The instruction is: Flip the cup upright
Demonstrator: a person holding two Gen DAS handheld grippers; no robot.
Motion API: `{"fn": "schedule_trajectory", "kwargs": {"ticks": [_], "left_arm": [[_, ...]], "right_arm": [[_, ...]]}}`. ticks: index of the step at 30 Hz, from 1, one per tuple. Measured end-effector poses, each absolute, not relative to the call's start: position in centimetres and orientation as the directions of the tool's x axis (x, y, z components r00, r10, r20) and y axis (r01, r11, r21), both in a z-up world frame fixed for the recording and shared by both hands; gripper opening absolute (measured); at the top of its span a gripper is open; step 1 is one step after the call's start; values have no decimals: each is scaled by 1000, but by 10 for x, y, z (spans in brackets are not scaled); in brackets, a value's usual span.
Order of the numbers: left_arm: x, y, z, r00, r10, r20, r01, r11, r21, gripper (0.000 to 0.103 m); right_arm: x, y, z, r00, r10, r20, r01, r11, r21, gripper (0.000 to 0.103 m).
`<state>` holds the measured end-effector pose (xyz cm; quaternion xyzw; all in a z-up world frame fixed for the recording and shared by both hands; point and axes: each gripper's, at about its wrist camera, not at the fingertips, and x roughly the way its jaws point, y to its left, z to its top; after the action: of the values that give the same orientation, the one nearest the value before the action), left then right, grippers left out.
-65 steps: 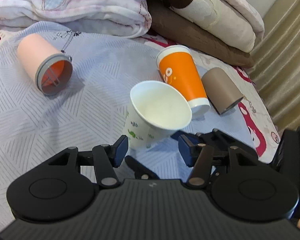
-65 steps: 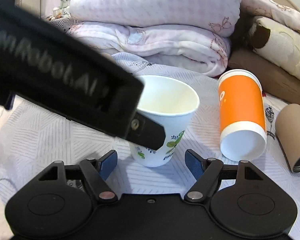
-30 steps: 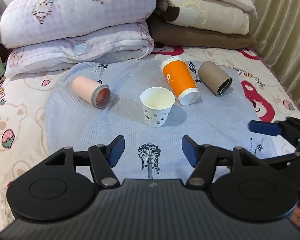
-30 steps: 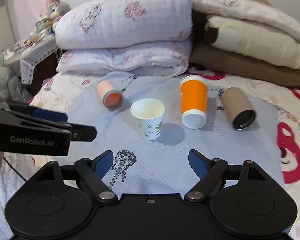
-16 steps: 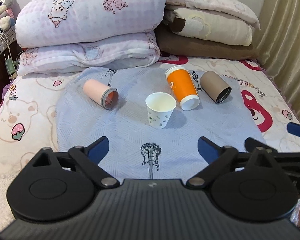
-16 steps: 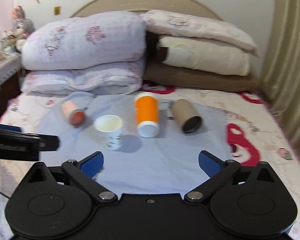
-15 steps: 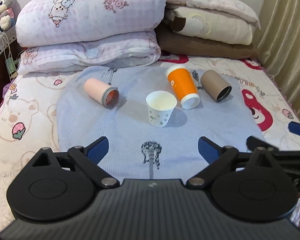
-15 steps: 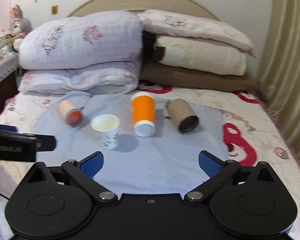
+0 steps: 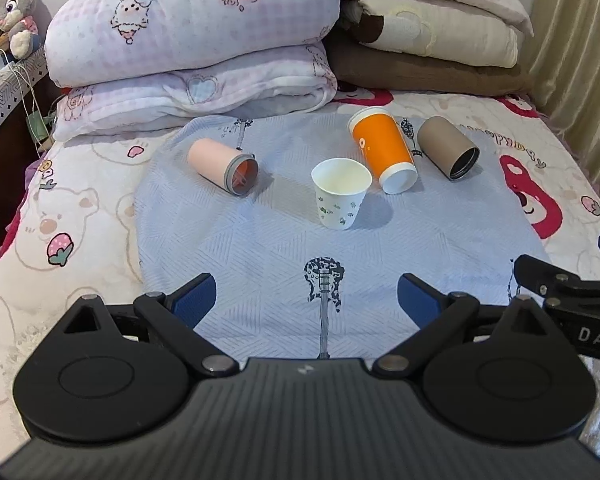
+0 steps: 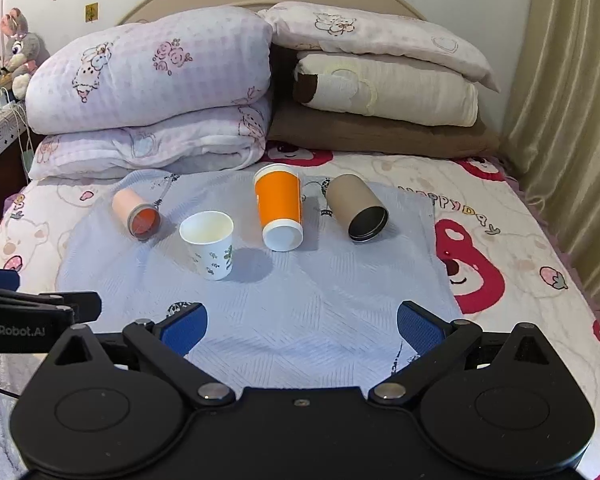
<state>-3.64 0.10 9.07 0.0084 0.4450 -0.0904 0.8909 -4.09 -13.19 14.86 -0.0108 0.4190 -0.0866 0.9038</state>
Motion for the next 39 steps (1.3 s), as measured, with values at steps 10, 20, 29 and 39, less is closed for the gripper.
{"fn": "schedule_trajectory", "kwargs": {"ticks": [10,20,29,39], "left_arm": [[-29,5,82,565,-118,-816,127,990,-55,99],[-24,6,69,537,-107,-837,121,991,-49,99],[-22,6,68,524,-114,-844,119,991,-60,99],[-25,7,71,530,-114,-840,131,990,-51,99]], "right_arm": [[-40,-135,141,606,-159,-779,173,983,-66,103],[-37,-142,130,577,-188,-795,209,975,-79,103],[-39,-144,131,579,-197,-791,211,974,-88,103],[-38,-142,133,575,-211,-790,213,971,-104,103]]}}
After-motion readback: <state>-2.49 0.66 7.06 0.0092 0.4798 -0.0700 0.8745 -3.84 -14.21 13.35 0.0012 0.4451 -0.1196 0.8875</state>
